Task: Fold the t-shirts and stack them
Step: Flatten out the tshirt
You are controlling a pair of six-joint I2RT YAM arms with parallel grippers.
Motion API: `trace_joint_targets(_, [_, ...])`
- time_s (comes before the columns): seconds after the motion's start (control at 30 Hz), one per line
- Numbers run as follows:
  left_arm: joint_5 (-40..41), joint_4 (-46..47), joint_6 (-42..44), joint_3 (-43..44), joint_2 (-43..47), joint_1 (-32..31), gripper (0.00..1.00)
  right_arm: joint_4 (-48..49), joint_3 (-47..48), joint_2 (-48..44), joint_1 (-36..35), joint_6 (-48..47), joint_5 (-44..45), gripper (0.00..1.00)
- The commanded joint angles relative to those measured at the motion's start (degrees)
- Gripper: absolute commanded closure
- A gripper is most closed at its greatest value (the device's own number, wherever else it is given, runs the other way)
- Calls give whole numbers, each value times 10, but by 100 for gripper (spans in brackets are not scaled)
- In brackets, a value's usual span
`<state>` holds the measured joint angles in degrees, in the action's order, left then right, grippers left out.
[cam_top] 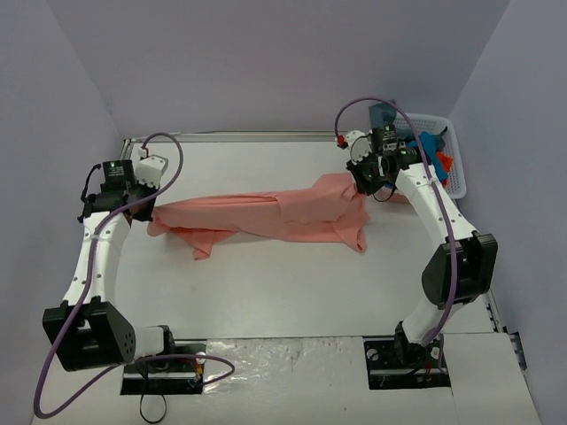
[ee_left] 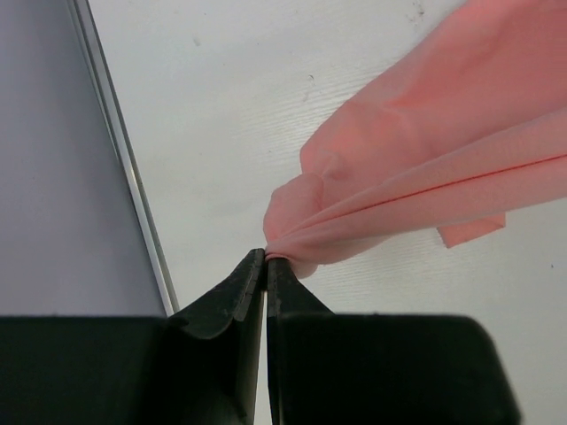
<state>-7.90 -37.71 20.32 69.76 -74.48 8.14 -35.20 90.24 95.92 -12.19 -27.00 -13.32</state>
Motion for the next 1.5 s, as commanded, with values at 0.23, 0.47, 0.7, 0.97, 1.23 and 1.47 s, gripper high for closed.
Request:
trace_joint_targets(0.23, [-10, -15, 73, -91, 61, 18, 98, -5, -71, 54, 28, -24, 24, 100])
trace_joint_targets(0.47, [0, 4, 72, -94, 7, 18, 98, 0, 24, 176, 27, -15, 48, 96])
trace_joint_targets(0.7, [2, 15, 58, -73, -48, 17, 98, 0, 103, 237, 24, -5, 49, 47])
trace_joint_targets(0.97, [-4, 22, 52, -73, -52, 14, 98, -2, -4, 81, -8, -38, -9, 51])
trace_joint_targets(1.23, [-8, 33, 37, -81, -53, 11, 98, -26, -102, 3, -100, -52, -4, 68])
trace_joint_targets(1.47, [-15, 33, 25, -87, -49, 5, 98, -24, -122, 80, -111, -53, -15, 70])
